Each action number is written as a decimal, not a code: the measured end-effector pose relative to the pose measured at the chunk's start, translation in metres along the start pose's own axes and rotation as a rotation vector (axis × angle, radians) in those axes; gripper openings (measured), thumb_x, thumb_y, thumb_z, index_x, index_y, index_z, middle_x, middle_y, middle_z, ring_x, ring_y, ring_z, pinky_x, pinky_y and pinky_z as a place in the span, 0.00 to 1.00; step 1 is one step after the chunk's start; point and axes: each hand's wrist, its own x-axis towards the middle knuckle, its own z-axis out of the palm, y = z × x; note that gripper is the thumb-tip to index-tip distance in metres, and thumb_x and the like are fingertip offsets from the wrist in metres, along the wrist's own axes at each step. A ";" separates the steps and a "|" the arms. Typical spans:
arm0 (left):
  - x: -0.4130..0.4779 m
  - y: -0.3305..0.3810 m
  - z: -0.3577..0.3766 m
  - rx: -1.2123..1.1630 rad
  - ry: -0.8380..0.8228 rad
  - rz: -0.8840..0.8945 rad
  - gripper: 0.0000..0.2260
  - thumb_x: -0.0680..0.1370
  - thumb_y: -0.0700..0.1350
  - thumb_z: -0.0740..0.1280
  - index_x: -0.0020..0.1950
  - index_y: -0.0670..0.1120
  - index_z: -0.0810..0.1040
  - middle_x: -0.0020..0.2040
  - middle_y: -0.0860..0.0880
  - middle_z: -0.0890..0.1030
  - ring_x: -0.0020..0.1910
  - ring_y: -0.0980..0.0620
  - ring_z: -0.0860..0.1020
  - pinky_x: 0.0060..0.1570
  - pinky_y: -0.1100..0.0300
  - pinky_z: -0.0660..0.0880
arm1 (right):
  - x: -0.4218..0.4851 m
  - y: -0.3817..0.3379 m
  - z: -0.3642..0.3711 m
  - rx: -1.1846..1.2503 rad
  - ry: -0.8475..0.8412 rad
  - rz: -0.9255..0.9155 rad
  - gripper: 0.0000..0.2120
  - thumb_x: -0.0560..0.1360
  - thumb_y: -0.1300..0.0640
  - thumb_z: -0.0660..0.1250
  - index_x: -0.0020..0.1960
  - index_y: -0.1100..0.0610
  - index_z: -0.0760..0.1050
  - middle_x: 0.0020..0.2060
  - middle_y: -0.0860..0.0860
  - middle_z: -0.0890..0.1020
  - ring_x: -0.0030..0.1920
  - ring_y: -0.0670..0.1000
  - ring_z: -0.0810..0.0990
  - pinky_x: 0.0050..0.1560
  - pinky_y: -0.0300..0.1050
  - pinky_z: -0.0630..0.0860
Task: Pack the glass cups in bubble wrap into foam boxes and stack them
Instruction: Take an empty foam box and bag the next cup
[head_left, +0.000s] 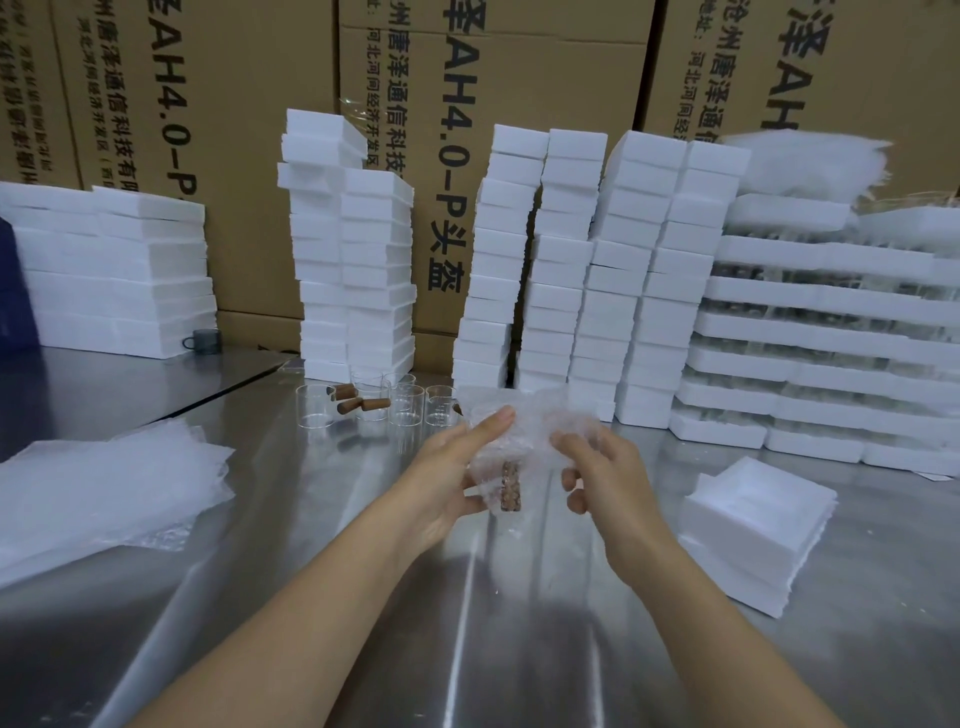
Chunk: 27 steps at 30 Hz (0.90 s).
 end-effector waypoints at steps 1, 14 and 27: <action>0.001 0.000 -0.001 -0.002 0.008 0.002 0.34 0.68 0.65 0.83 0.70 0.51 0.83 0.63 0.47 0.87 0.62 0.44 0.86 0.71 0.34 0.75 | 0.000 0.001 0.000 -0.034 0.086 -0.028 0.11 0.74 0.45 0.71 0.56 0.44 0.81 0.46 0.43 0.82 0.38 0.46 0.78 0.39 0.41 0.74; -0.004 -0.002 -0.002 0.140 0.016 0.039 0.38 0.65 0.66 0.84 0.68 0.48 0.82 0.59 0.45 0.88 0.54 0.43 0.86 0.54 0.47 0.79 | -0.007 -0.004 0.010 -0.141 -0.191 -0.020 0.15 0.80 0.65 0.62 0.44 0.52 0.85 0.24 0.54 0.69 0.22 0.50 0.64 0.25 0.38 0.62; -0.005 0.001 0.003 0.067 0.057 0.064 0.31 0.63 0.67 0.85 0.61 0.54 0.87 0.57 0.47 0.89 0.50 0.49 0.87 0.51 0.53 0.78 | -0.006 -0.005 0.007 -0.062 -0.081 -0.135 0.20 0.70 0.62 0.61 0.54 0.45 0.83 0.44 0.40 0.85 0.32 0.40 0.72 0.34 0.37 0.68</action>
